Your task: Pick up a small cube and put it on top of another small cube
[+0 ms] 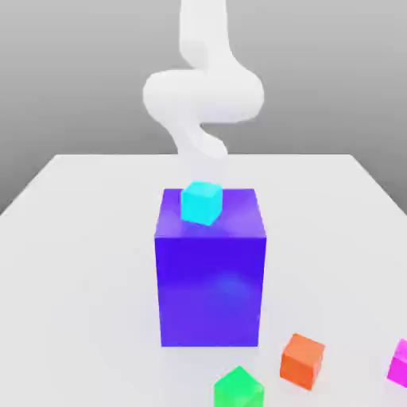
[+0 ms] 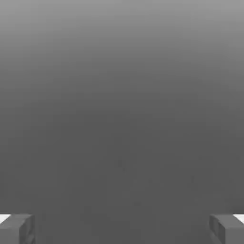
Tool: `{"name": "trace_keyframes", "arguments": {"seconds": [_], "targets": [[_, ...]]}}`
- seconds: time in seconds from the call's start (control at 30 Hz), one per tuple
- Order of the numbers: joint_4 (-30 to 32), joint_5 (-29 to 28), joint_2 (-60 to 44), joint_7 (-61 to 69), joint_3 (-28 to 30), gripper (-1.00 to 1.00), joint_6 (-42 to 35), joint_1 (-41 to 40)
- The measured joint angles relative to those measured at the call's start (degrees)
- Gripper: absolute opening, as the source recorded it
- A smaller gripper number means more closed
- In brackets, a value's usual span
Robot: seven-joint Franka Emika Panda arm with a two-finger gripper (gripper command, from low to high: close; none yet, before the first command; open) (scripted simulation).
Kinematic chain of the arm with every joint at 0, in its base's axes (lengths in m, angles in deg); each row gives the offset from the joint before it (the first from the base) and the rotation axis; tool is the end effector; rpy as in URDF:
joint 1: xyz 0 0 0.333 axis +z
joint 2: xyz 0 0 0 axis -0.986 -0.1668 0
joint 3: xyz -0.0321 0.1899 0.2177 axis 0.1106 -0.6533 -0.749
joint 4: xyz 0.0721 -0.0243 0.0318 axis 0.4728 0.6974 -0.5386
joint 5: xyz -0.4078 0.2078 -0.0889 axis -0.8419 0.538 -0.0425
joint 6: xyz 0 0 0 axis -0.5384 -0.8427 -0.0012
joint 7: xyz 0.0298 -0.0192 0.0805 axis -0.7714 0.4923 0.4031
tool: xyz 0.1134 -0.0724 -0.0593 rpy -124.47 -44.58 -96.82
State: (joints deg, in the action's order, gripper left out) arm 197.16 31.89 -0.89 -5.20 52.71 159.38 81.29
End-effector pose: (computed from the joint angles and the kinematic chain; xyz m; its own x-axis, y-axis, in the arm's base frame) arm 0.4971 0.0237 0.6325 0.5490 -0.6714 0.4979 -0.4963 -0.7411 -0.4521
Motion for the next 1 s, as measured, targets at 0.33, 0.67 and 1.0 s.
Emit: {"name": "trace_keyframes", "arguments": {"seconds": [0.33,0.67,1.0], "targets": [[-1.0,-3.9,-21.1,2.7,-6.9,0.0,5.6,3.7],[-2.0,-9.2,-41.9,4.3,-12.4,0.0,11.0,9.9],[-3.0,-13.2,-62.6,6.7,-15.6,0.0,16.8,16.0]]}}
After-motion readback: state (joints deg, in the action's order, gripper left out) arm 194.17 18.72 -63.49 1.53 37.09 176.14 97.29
